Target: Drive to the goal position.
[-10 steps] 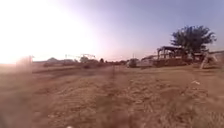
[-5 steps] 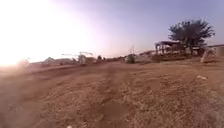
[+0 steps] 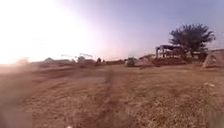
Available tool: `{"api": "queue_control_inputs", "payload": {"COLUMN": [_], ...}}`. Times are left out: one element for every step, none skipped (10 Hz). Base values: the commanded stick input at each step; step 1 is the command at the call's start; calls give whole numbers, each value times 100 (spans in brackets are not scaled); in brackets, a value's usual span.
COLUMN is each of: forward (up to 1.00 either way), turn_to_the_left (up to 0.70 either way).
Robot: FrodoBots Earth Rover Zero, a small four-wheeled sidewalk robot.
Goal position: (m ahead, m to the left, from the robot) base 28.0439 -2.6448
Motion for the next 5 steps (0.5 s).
{"api": "queue_control_inputs", "payload": {"forward": [69, 69, 69, 69, 69], "turn_to_the_left": [0, 0, 0, 0, 0]}}
